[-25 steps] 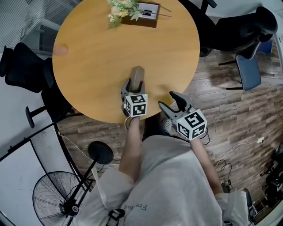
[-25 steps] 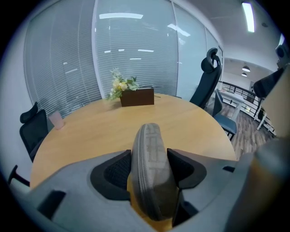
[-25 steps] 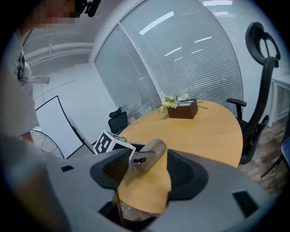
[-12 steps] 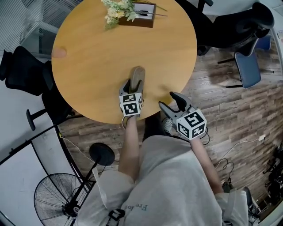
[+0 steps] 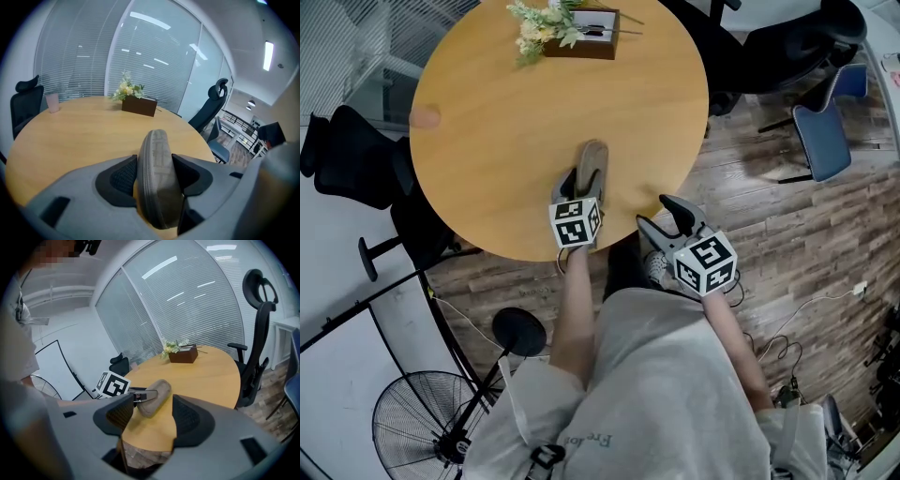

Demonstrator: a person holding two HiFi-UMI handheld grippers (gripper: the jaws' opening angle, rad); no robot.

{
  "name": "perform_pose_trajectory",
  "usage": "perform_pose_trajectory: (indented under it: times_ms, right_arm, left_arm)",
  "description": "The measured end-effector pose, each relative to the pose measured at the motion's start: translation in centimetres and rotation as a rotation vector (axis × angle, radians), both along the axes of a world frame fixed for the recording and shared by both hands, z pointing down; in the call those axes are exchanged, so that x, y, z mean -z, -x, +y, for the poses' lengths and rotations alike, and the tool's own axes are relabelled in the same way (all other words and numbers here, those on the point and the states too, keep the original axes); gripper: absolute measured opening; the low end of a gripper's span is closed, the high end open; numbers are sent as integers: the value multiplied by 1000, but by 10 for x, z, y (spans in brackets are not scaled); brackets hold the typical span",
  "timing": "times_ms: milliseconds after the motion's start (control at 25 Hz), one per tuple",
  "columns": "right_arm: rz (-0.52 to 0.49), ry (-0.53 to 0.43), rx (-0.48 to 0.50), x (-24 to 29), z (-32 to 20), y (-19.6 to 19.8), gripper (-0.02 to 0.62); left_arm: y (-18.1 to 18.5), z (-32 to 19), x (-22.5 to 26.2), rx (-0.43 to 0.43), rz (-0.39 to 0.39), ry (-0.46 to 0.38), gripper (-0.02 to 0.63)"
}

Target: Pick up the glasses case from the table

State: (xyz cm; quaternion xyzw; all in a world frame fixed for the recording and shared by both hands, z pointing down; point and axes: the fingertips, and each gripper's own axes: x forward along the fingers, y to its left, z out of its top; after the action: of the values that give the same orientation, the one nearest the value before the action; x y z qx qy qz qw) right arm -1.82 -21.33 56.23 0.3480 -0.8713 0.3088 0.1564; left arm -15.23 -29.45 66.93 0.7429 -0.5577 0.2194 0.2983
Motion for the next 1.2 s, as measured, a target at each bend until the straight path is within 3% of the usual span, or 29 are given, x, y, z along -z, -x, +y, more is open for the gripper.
perform_pose_trajectory:
  times_ms: [360,1200]
  right_arm:
    - [-6,-32,-25,9,18,-21,244]
    - [-7,-80,-101,17,91,-68,244]
  left_arm:
    - [-23,16,21,-13,64,-46,230]
    - [-73,112,79,-61,229,-122,230]
